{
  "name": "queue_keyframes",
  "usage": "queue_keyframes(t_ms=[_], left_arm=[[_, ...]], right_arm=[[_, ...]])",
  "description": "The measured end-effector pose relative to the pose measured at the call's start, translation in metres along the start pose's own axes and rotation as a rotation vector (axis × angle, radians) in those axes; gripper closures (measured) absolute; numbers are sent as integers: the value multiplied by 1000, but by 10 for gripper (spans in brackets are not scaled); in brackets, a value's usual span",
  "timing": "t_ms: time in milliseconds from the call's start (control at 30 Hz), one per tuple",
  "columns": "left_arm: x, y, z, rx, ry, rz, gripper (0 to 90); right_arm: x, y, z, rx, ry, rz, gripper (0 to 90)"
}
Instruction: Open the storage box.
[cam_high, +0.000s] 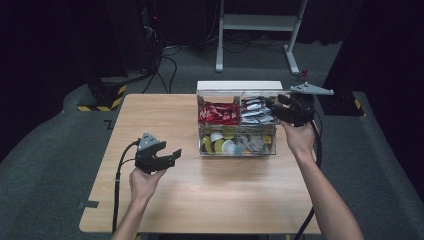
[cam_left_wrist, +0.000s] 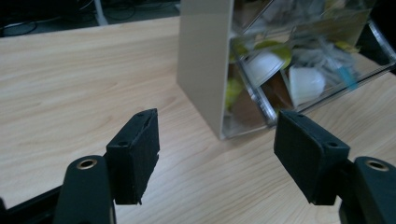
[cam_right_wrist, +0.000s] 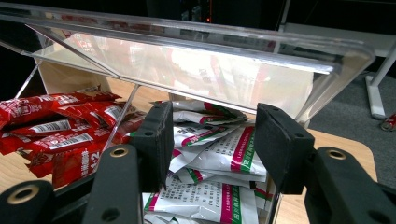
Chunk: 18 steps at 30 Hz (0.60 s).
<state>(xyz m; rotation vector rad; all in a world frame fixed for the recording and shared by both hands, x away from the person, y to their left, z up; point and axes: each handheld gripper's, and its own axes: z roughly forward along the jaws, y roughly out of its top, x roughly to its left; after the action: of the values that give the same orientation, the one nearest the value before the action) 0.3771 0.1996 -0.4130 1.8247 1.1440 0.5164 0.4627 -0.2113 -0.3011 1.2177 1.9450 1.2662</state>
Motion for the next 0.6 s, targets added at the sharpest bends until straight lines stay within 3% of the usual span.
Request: queue_keyframes(t_ms=[67, 300, 433, 600], left_arm=[[-2, 8, 1, 20, -1, -7, 294], [-14, 34, -3, -23, -23, -9, 330], [-27, 59, -7, -70, -37, 23, 345], [-39, 79, -5, -85, -56, 44, 357]], right_arm=[[0, 0, 0, 0, -1, 2, 478], [0, 1, 0, 5, -4, 0, 478], [1, 2, 0, 17, -8, -10, 478], [2, 3, 0, 22, -14, -10, 478]])
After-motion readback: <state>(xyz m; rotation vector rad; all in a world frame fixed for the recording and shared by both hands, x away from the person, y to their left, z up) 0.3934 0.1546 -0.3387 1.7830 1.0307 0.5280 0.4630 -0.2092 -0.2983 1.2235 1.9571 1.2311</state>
